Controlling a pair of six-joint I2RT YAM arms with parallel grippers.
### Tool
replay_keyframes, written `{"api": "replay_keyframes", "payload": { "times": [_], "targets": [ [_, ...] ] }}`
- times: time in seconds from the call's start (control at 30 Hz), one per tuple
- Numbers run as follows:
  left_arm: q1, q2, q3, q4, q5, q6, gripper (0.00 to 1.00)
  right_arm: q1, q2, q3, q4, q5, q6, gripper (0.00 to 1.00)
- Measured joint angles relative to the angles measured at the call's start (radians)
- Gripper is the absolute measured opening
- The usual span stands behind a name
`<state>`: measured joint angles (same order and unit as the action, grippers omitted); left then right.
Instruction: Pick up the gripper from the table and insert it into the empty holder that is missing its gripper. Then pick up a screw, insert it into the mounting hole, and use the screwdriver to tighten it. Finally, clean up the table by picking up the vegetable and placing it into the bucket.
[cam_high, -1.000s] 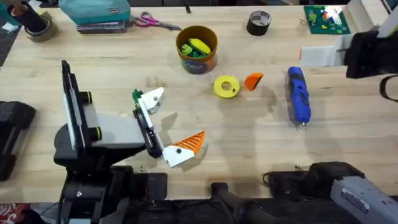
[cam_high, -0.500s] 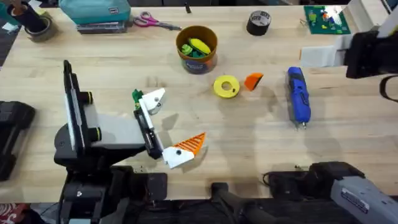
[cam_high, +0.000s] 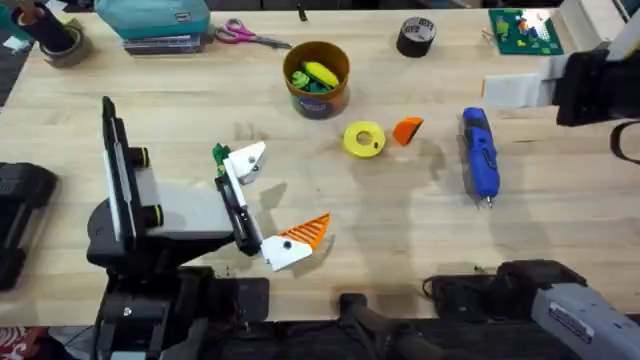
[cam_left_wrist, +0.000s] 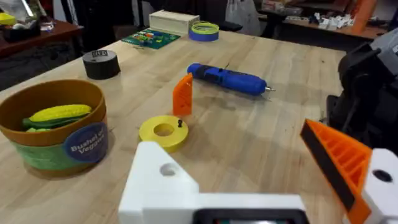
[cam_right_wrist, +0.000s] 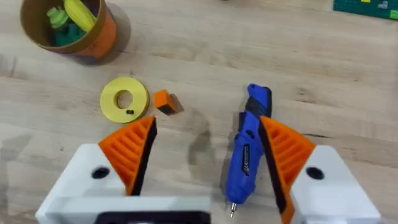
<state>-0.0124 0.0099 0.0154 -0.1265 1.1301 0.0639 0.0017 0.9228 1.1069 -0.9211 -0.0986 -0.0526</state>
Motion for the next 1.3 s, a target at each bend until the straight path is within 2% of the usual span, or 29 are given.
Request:
{"api": "replay_keyframes", "payload": {
  "times": [0.6,0.77,1.03,1.3],
  "targets": [
    [0.000,0.000,0.000,0.000,0.000,0.000,0.985,0.000,0.000,0.003,0.001,-0.012,0.000,0.997],
    [0.000,0.000,0.000,0.000,0.000,0.000,0.985,0.012,0.041,0.098,-0.113,-0.023,0.000,0.997],
    [0.000,0.000,0.000,0.000,0.000,0.000,0.985,0.138,0.232,0.379,-0.312,-0.018,-0.013,0.997],
    [0.000,0.000,0.000,0.000,0.000,0.000,0.985,0.299,0.338,0.415,-0.357,0.043,-0.033,0.997]
  ]
}}
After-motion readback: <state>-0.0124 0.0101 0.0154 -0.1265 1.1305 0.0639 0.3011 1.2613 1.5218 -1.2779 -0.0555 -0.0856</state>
